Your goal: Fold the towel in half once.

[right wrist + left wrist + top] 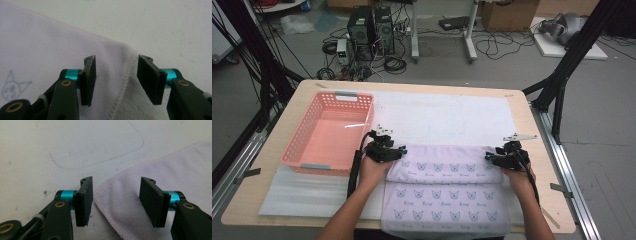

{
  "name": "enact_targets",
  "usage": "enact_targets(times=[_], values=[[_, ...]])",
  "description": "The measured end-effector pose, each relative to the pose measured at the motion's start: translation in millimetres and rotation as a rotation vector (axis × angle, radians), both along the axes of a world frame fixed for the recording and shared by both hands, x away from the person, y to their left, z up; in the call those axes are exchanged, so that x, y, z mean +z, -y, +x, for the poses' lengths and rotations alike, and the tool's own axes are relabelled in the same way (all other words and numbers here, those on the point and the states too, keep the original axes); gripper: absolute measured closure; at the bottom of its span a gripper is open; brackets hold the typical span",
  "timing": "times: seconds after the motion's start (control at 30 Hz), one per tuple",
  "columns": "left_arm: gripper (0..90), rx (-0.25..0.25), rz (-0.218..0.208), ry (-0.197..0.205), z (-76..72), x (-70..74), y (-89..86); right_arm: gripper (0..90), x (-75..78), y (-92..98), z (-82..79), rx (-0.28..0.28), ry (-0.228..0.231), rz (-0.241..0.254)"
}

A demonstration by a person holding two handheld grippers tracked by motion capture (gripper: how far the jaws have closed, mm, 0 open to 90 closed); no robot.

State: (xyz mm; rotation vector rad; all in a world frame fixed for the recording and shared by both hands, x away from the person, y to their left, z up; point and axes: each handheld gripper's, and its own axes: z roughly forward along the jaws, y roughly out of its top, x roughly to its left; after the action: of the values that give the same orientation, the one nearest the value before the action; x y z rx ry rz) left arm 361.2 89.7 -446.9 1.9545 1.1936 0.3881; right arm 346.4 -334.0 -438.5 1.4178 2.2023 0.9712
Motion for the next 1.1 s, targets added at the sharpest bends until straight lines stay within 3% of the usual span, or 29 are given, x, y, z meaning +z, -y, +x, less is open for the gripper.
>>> enact_targets(times=[0.1, 0.13, 0.2, 0.27, 0.3, 0.37, 0.53, 0.73, 0.83, 0.93, 1.1], values=[[53.8, -0.034, 0.085, 0.052, -3.4, 0.1, 3.4, 52.8, -2.5, -3.0, 1.9, 0.013, -0.007, -0.044], [58.9, -0.064, 0.092, 0.061, -4.2, 0.3, 2.9, 55.2, -2.0, -3.9, 2.0, 0.020, -0.009, -0.056], [75.6, -0.094, 0.093, 0.069, -6.3, 0.5, 4.4, 66.4, -1.6, -3.8, 2.1, 0.054, -0.014, -0.040], [84.0, -0.089, 0.117, 0.086, -8.7, 1.7, 7.6, 83.2, -0.7, -4.5, 1.5, 0.076, -0.025, -0.026], [84.7, -0.090, 0.110, 0.085, -8.5, 2.0, 6.8, 84.0, -0.7, -5.2, 1.2, 0.085, -0.021, -0.032], [85.2, -0.083, 0.056, 0.066, -8.3, 3.8, 2.2, 85.4, 0.3, -7.1, -0.2, 0.089, -0.012, -0.051], [85.3, -0.089, -0.059, 0.081, -14.5, 17.3, -7.1, 85.6, 8.2, 3.0, -6.9, 0.075, 0.030, 0.026], [85.1, -0.132, -0.135, 0.114, -30.7, 36.1, -14.8, 85.5, 23.2, 11.3, -28.0, 0.100, 0.080, 0.064], [85.0, -0.160, -0.182, 0.100, -39.2, 43.4, -19.1, 85.4, 32.1, 13.8, -43.9, 0.114, 0.106, 0.084], [84.8, -0.197, -0.196, 0.097, -51.6, 47.7, -23.1, 85.3, 39.8, 17.7, -62.2, 0.131, 0.130, 0.108], [84.5, -0.225, -0.217, 0.075, -70.2, 46.4, -30.5, 85.0, 43.3, 21.9, -85.4, 0.170, 0.125, 0.135]])
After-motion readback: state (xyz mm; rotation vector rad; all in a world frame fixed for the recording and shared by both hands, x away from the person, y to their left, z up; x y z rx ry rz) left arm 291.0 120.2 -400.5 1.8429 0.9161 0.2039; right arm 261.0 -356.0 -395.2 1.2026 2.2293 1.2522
